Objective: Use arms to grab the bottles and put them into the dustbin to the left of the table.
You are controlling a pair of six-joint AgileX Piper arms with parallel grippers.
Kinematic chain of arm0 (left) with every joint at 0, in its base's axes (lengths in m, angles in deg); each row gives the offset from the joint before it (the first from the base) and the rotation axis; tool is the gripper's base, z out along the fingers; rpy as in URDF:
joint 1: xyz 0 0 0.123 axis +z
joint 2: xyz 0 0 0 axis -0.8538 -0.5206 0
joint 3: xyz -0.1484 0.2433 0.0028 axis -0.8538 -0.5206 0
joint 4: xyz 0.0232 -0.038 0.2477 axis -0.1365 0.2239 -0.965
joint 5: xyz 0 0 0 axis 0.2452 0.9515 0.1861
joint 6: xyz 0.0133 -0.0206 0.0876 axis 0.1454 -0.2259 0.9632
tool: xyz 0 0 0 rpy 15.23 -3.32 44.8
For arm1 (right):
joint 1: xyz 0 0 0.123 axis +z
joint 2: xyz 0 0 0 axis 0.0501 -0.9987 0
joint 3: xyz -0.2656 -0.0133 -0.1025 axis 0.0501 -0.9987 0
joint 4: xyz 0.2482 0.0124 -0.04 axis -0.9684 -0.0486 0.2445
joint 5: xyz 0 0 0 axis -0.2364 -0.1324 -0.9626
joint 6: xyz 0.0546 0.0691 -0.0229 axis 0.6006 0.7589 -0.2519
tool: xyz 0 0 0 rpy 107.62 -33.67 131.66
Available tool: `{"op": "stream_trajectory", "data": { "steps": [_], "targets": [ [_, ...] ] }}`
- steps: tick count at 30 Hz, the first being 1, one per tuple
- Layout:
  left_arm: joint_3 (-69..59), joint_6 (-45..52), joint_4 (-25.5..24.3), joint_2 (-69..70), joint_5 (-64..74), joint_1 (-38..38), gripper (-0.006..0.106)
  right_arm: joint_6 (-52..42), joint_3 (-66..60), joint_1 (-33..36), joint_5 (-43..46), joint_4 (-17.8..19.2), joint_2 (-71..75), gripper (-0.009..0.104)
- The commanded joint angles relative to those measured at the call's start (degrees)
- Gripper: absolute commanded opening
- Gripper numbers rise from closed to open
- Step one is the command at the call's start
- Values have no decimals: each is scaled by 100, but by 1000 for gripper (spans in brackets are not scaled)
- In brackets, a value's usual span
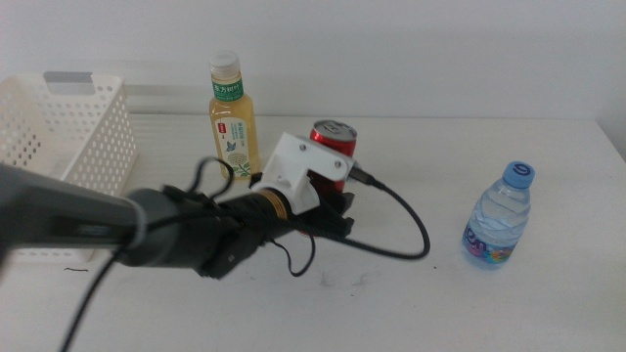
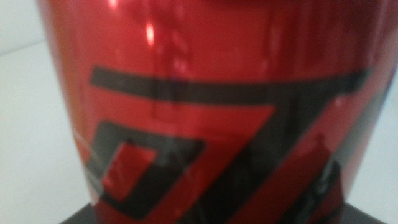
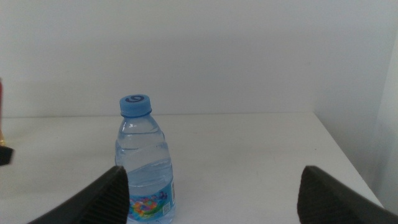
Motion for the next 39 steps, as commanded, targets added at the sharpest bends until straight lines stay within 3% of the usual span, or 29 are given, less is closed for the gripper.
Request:
{"op": "stream_trajectory", "data": {
  "steps": [1, 7, 17, 24, 30, 34, 39],
  "targets": [
    [-8, -25, 21, 505, 518, -8, 0, -30, -17, 6, 46, 13, 22, 93],
    [-8, -25, 36, 1565, 2334, -62, 0, -30, -17, 6, 46, 13, 22, 93],
    [-8, -25, 36, 2598, 3526, -62, 0, -30, -17, 6, 46, 13, 22, 93],
    [-8, 1, 629, 2596, 4183, 26, 0, -30, -17, 6, 46, 13, 22, 93],
    [710, 517, 1419, 2596, 5814, 728, 0, -30, -17, 6, 46, 13, 22, 93],
    [1671, 600, 1592, 2596, 7330, 1501, 0, -30, -17, 6, 46, 13, 22, 93],
    [2673, 528, 1567, 2596, 8264, 2874, 0, -30, -17, 6, 46, 13, 22, 93]
  ]
}}
